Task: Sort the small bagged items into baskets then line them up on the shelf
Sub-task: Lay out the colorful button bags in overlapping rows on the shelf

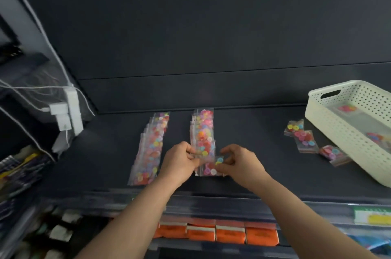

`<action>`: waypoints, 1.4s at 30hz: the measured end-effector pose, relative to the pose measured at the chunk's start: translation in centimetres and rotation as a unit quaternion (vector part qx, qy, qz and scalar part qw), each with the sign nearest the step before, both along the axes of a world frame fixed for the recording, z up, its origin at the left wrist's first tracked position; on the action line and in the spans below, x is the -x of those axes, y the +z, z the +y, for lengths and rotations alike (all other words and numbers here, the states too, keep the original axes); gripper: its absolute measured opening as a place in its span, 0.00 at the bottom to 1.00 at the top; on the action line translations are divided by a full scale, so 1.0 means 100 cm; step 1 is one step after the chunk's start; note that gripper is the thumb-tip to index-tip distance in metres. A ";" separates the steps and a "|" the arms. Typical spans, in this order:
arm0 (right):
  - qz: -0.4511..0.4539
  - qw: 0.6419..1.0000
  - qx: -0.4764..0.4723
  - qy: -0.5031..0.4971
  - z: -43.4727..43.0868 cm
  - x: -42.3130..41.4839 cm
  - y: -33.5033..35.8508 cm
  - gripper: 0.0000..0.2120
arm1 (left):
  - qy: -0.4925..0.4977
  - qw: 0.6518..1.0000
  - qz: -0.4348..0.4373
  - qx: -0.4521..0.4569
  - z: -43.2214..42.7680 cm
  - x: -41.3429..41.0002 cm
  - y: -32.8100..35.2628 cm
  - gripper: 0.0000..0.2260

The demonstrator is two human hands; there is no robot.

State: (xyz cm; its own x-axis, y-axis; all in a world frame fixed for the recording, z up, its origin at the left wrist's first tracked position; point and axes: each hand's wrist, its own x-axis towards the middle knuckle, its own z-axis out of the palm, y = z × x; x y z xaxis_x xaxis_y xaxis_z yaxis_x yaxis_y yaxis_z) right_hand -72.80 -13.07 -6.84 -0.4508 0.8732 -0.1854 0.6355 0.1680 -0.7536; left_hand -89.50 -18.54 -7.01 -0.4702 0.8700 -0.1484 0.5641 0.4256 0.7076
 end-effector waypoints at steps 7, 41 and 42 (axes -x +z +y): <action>-0.012 0.999 -0.035 -0.036 -0.007 0.025 -0.003 0.17 | 0.005 0.997 0.072 0.005 -0.003 0.011 0.002 0.19; -0.317 0.901 -0.280 -0.096 0.047 -0.155 -0.004 0.17 | -0.178 0.974 0.137 0.024 0.159 -0.177 0.006 0.16; -0.317 0.902 -0.278 -0.088 0.049 -0.159 -0.005 0.17 | -0.172 0.975 0.141 0.026 0.167 -0.183 0.005 0.17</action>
